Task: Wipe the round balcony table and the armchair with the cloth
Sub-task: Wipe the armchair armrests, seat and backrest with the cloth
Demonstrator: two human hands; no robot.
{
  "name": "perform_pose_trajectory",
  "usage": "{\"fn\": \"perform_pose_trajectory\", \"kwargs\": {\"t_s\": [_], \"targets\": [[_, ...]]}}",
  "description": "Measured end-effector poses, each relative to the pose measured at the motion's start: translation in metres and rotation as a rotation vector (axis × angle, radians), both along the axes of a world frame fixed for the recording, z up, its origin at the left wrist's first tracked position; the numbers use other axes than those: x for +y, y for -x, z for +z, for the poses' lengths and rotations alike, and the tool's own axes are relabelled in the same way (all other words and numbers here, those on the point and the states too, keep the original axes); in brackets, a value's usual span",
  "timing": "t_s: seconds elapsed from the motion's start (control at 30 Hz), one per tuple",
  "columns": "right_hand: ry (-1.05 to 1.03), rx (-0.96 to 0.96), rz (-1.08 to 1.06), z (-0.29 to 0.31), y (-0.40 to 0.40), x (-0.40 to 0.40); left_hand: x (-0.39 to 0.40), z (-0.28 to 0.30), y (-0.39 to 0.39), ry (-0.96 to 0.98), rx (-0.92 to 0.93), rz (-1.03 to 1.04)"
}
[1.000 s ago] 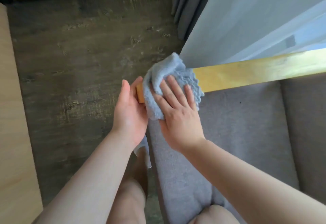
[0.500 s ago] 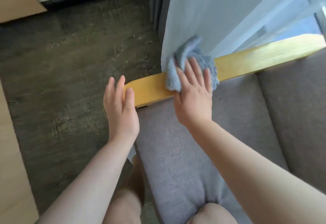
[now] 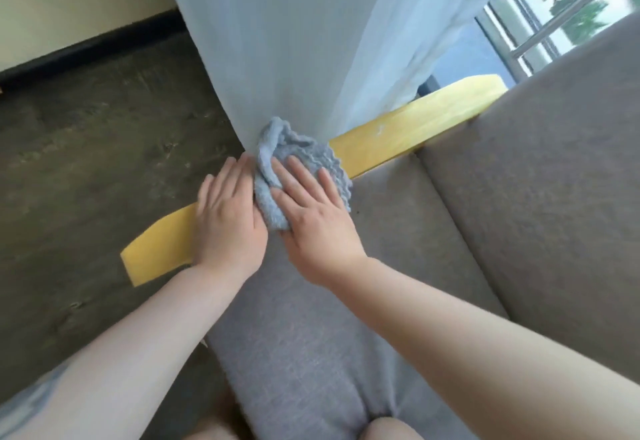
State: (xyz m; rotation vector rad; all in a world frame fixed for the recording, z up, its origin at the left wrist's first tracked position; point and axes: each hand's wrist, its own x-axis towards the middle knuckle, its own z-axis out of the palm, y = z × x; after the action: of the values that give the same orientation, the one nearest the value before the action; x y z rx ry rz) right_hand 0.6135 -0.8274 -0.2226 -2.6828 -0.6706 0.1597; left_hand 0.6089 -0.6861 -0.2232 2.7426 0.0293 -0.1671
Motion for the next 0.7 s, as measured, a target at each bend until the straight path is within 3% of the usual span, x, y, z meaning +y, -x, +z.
{"fn": "perform_pose_trajectory", "kwargs": {"t_s": [0.07,0.17,0.37,0.5,0.57,0.63,0.7], "targets": [[0.027,-0.012,-0.031,-0.001,-0.027,-0.027,-0.005,-0.002,-0.01,-0.026,0.007,-0.005],[0.041,-0.023,-0.35,-0.002,-0.02,-0.062,-0.023,-0.002,-0.02,-0.06,0.059,-0.033],[-0.045,0.019,-0.163,0.004,-0.022,-0.037,-0.028,-0.012,-0.06,-0.137,0.058,0.013],[0.009,-0.027,-0.495,-0.003,-0.013,-0.073,-0.031,-0.008,-0.058,-0.133,0.055,0.009],[-0.028,0.032,-0.416,0.002,0.001,-0.053,-0.031,-0.007,-0.059,-0.122,0.069,0.025],[-0.094,0.08,-0.165,0.006,-0.003,-0.036,-0.03,-0.004,-0.06,-0.14,0.116,0.06],[-0.074,0.034,-0.093,0.003,-0.026,-0.045,-0.028,-0.003,-0.06,-0.133,0.139,0.092]]}}
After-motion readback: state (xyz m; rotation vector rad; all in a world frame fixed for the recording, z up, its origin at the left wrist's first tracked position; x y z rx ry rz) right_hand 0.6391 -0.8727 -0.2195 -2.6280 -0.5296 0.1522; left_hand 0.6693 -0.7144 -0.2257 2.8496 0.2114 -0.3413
